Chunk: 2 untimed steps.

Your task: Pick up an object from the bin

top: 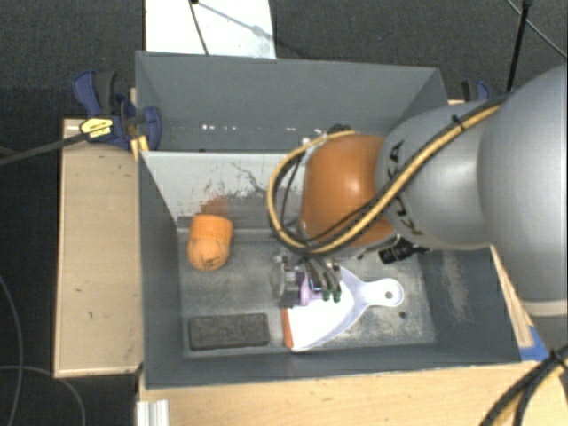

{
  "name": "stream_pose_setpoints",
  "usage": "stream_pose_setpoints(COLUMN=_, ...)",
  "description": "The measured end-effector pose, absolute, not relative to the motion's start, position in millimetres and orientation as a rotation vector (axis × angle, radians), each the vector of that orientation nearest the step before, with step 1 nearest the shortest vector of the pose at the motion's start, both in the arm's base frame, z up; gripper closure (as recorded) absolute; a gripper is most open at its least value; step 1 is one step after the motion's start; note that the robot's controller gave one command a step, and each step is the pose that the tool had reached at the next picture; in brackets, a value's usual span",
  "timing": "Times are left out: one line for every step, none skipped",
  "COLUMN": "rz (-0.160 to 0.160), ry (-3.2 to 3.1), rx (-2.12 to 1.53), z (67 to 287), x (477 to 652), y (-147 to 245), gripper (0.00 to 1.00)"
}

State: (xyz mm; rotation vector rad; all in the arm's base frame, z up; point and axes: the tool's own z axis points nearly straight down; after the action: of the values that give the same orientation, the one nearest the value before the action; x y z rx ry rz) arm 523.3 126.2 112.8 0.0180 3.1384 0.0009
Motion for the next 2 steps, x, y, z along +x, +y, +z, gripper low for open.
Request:
stream_pose_setpoints(rz=0.001, ry=3.138, rx=0.021, z=116, x=525.4, y=120, gripper=1.00)
stream_pose_setpoints(rz=0.003, ry=3.125, rx=-0.265, z=154, x=508.4, y=126, gripper=0.00)
